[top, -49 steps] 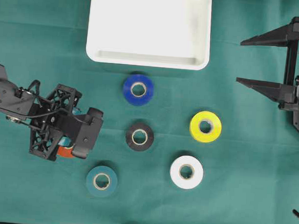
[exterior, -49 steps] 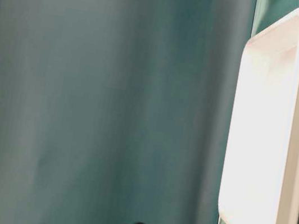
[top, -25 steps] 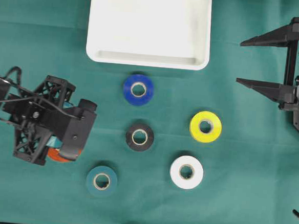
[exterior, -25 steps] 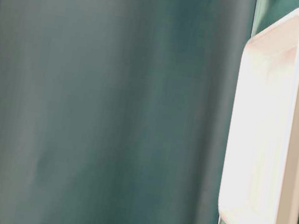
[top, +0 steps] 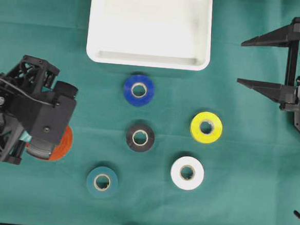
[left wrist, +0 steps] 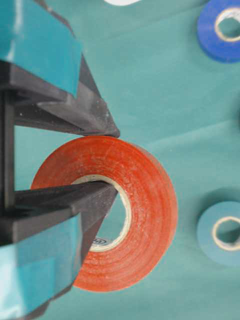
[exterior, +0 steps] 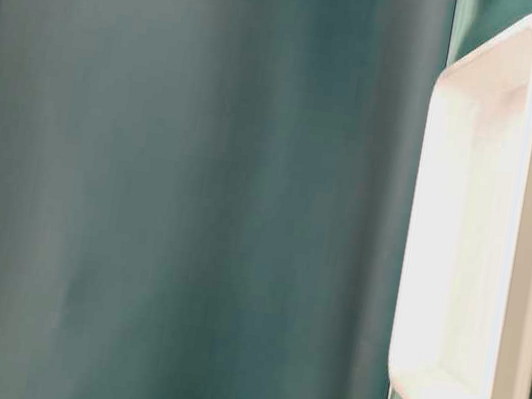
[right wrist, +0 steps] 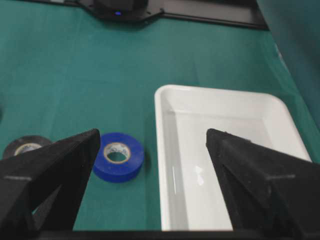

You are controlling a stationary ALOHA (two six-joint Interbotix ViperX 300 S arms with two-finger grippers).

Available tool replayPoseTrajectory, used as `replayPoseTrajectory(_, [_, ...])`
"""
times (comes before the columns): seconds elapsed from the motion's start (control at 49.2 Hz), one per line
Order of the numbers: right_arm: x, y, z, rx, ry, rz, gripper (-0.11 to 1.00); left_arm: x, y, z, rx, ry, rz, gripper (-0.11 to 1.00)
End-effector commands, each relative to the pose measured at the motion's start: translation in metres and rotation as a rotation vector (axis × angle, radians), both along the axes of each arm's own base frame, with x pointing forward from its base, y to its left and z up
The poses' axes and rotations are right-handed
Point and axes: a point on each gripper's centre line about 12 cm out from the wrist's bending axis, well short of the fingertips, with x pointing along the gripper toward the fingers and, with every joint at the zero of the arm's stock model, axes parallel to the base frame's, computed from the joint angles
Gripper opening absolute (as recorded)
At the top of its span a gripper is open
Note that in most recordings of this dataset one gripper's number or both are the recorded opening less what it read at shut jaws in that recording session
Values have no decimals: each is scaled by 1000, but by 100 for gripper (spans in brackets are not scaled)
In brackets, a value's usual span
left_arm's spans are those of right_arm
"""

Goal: Pick up the tape from a random location and place it into the white case.
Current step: 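Close the left gripper on the orange-red tape roll and lift, then carry the orange-red tape with the left gripper over the white tray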

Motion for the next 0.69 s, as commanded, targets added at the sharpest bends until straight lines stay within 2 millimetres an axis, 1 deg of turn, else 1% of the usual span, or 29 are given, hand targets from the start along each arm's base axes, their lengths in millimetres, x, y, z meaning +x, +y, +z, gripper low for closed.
replayPoseTrajectory(0.0, [3,-1,12,-1,-29,-2,90,0,1,16,-8,-41,0,22])
replayPoseTrajectory(0.447, [3,-1,11,-1,-28,-2,90,1,6,16,-7,-39,17,22])
replayPoseTrajectory(0.589, [3,-1,11,-1,-26,-2,90,4,15,14,-6,-38,49,22])
replayPoseTrajectory(0.671, [3,0,10,-1,-25,0,90,5,26,11,-3,-29,83,22])
